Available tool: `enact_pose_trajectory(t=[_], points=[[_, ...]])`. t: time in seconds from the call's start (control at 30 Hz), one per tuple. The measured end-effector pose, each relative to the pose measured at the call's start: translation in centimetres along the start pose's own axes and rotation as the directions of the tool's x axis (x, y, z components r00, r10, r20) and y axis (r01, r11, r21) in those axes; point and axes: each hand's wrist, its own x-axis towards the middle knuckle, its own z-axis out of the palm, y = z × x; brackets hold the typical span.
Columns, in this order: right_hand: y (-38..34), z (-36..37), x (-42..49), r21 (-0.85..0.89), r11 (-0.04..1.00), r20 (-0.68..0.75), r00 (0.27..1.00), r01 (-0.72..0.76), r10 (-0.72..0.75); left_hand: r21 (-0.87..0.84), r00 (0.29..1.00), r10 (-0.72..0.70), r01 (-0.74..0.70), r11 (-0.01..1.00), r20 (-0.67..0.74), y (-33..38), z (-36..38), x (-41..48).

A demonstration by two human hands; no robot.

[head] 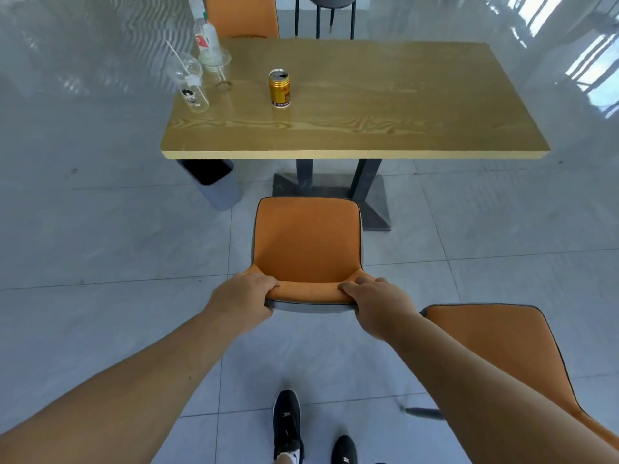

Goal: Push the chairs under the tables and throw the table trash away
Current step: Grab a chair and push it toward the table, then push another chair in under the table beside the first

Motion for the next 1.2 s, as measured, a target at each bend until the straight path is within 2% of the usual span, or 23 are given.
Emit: enact_pose_trajectory(t=[0.27, 0.37, 0.5, 0.57, 0.63, 0.67, 0.73, 0.83, 0.93, 1.07, 1.2], points=[[3.3, -4.1, 6.6, 0.006, 0.999, -0.029, 0.998, -0.052, 0.052, -0.043, 1.000, -0.023, 0.022, 0.999, -0.016, 0.3, -2.4, 7.5], [4.5, -4.7, 7.3, -0.016, 0.999, -0.016, 0.999, -0.050, 0.050, -0.001, 1.000, -0.021, 0.021, 1.000, -0.011, 1.4, -2.5, 8.6], [4.1, -3.9, 6.5, -0.024, 0.999, 0.012, 1.000, -0.023, 0.024, 0.013, 0.990, -0.097, 0.097, 0.995, 0.105, 1.6, -2.7, 7.6], [3.9, -4.2, 5.1, 0.024, 0.999, -0.015, 0.999, -0.041, 0.042, 0.064, 0.975, -0.153, 0.144, 0.988, 0.161, 2.5, -3.4, 7.1], [4.1, -5.2, 2.5, 0.068, 0.995, -0.066, 0.995, -0.066, 0.071, 0.191, 0.978, -0.184, 0.162, 0.968, 0.102, 5.0, -4.3, 6.8], [4.4, -5.8, 0.6, 0.081, 0.993, -0.102, 0.991, -0.083, 0.091, 0.222, 0.987, -0.158, 0.147, 0.964, 0.031, 6.8, -4.8, 6.6], [5.5, -7.1, -3.9, 0.101, 0.986, -0.175, 0.973, -0.132, 0.148, 0.131, 0.996, -0.032, 0.043, 0.990, -0.082, 11.8, -5.4, 5.8], [8.2, -8.4, -12.6, 0.105, 0.964, -0.249, 0.932, -0.244, 0.263, -0.096, 0.977, 0.212, -0.215, 0.972, -0.039, 21.0, -4.8, 4.0], [12.3, -8.6, -22.2, 0.047, 0.928, -0.261, 0.892, -0.370, 0.369, -0.207, 0.937, 0.348, -0.342, 0.917, -0.008, 30.2, -3.1, 1.2], [18.0, -6.7, -34.7, 0.042, 0.839, -0.268, 0.803, -0.542, 0.532, -0.215, 0.893, 0.451, -0.437, 0.873, 0.015, 40.5, 1.0, -3.4], [23.1, -2.3, -46.1, 0.152, 0.775, -0.317, 0.712, -0.614, 0.627, -0.148, 0.856, 0.516, -0.504, 0.851, 0.048, 49.0, 6.6, -7.9]])
